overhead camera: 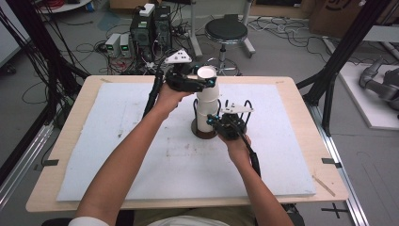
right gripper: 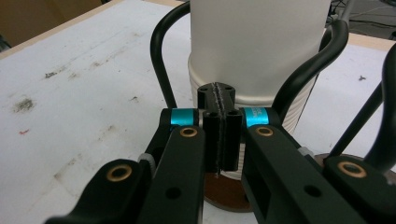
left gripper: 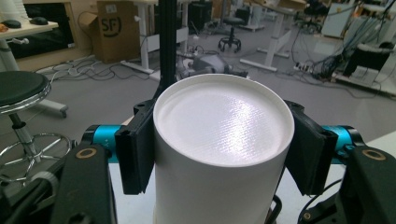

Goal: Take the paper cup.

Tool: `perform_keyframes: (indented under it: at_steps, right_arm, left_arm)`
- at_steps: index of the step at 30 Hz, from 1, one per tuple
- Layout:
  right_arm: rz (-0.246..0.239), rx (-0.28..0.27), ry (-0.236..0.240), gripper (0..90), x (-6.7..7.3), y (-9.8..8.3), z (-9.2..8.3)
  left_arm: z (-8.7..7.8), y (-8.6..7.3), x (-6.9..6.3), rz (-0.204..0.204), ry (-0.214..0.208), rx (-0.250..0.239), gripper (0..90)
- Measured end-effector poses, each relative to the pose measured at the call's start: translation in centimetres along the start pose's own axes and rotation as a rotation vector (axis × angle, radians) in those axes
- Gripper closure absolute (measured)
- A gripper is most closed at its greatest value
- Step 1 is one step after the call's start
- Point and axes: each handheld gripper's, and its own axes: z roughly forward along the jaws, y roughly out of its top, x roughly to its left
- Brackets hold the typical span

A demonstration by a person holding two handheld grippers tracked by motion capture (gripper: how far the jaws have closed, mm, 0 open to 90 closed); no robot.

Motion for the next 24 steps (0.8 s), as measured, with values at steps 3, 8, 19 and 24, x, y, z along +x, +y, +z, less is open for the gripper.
perform_keyframes:
  at_steps: [3, 8, 19, 24]
  right_arm:
    - [0.000, 0.007, 0.001, 90.0, 0.0, 0.0, 0.0]
    - [-0.006, 0.006, 0.006, 90.0, -0.1, -0.1, 0.0]
    - [-0.012, 0.002, 0.010, 89.8, -0.1, -0.3, -0.4]
    - [-0.027, -0.001, 0.015, 89.1, 0.0, -0.6, -1.1]
  left_arm:
    - [-0.8, 0.7, 0.2, -0.014, 0.007, -0.038, 34.0]
    - [-2.5, 1.7, 0.5, -0.017, 0.026, -0.086, 34.0]
    - [-7.3, 1.5, 0.3, 0.007, 0.039, -0.108, 34.0]
    - [-8.7, 0.0, -0.3, 0.013, 0.040, -0.085, 34.0]
